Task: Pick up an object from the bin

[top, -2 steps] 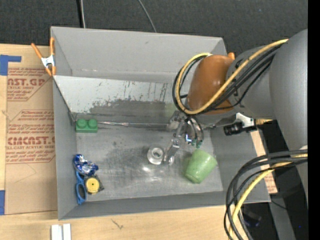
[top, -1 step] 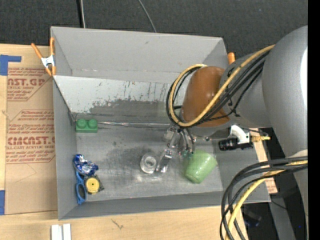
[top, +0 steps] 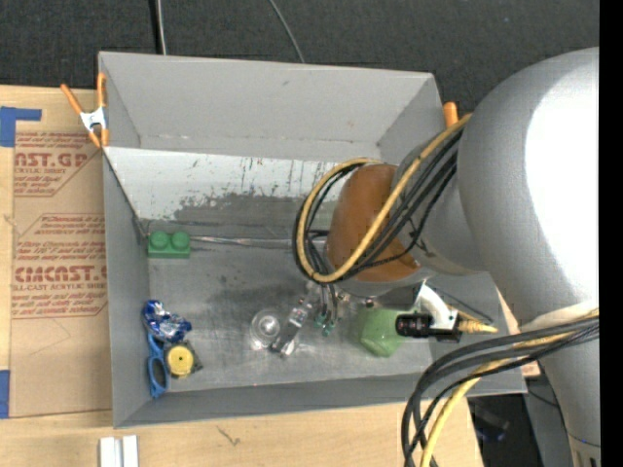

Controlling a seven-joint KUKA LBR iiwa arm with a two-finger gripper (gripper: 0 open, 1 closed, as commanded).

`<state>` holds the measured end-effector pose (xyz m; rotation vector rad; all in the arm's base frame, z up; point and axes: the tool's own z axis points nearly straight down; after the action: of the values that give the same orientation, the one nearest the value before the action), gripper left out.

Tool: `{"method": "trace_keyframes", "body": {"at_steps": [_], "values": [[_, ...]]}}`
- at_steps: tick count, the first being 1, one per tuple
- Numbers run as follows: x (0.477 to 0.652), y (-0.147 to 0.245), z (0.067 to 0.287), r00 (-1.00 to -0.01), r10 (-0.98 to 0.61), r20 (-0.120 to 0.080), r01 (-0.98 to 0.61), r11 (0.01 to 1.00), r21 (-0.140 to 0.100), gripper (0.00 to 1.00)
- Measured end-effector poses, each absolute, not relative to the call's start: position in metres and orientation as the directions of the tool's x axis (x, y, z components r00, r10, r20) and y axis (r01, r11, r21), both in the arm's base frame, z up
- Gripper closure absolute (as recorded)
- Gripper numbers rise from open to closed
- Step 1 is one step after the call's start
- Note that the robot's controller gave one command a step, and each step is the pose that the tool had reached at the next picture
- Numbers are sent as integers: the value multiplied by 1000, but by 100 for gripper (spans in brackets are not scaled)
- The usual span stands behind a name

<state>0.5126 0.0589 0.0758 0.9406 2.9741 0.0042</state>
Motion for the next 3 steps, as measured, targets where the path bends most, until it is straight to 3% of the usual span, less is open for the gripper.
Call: {"method": "trace_keyframes", "body": {"at_steps": [1,2,3], "values": [[521,94,76,-857,516,-18,516,857,5,0],[523,96,78,-857,515,-22,515,857,12,100],[524,96,104,-857,515,-2,515,857,2,100]]}}
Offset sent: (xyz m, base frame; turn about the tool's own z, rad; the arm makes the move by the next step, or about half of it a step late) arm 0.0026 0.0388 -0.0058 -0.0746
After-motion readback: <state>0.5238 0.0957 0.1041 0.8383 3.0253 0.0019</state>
